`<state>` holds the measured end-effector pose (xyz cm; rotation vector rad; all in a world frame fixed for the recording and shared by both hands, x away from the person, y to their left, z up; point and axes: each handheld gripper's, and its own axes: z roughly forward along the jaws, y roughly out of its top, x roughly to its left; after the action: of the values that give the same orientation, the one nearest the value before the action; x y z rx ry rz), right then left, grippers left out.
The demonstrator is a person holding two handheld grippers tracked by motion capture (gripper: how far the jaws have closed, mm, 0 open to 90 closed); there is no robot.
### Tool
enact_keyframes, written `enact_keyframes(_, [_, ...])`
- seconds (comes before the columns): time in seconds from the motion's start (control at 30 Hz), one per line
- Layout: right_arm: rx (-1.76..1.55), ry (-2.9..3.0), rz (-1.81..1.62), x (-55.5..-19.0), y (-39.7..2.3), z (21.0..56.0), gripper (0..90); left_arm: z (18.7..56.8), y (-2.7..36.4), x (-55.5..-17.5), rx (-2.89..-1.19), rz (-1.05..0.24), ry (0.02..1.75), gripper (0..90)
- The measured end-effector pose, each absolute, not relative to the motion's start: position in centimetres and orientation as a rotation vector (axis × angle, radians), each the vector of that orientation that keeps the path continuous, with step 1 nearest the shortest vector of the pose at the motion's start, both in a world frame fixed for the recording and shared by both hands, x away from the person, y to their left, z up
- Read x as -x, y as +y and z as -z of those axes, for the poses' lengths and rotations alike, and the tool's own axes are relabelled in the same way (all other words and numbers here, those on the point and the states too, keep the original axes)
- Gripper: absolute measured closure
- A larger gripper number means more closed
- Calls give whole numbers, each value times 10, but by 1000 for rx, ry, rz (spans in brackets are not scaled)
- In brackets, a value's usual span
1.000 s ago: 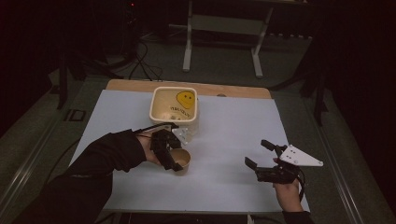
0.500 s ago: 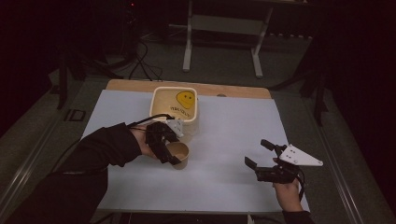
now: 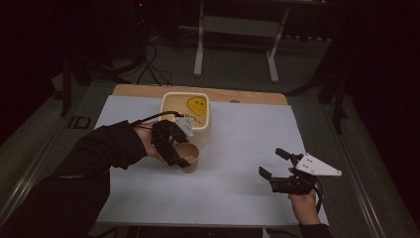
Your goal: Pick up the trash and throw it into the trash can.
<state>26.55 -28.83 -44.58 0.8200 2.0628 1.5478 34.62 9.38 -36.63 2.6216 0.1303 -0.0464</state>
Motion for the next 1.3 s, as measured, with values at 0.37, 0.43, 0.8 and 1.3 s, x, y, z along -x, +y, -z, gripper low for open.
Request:
enact_keyframes(0.37, [-821, 2059, -1547, -266, -288, 446, 106, 345, 103, -359, -2618, 26, 147, 306])
enact_keyframes(0.43, [-824, 2061, -1547, -266, -288, 446, 105, 340, 105, -361, -2611, 19, 145, 306])
enact_keyframes(0.8, [-828, 2064, -1547, -266, -288, 447, 106, 317, 107, -377, -2617, 0, 162, 313])
enact_keyframes(1.3, [-823, 2069, -1546, -267, -288, 447, 105, 297, 106, -396, -2603, -39, 173, 313])
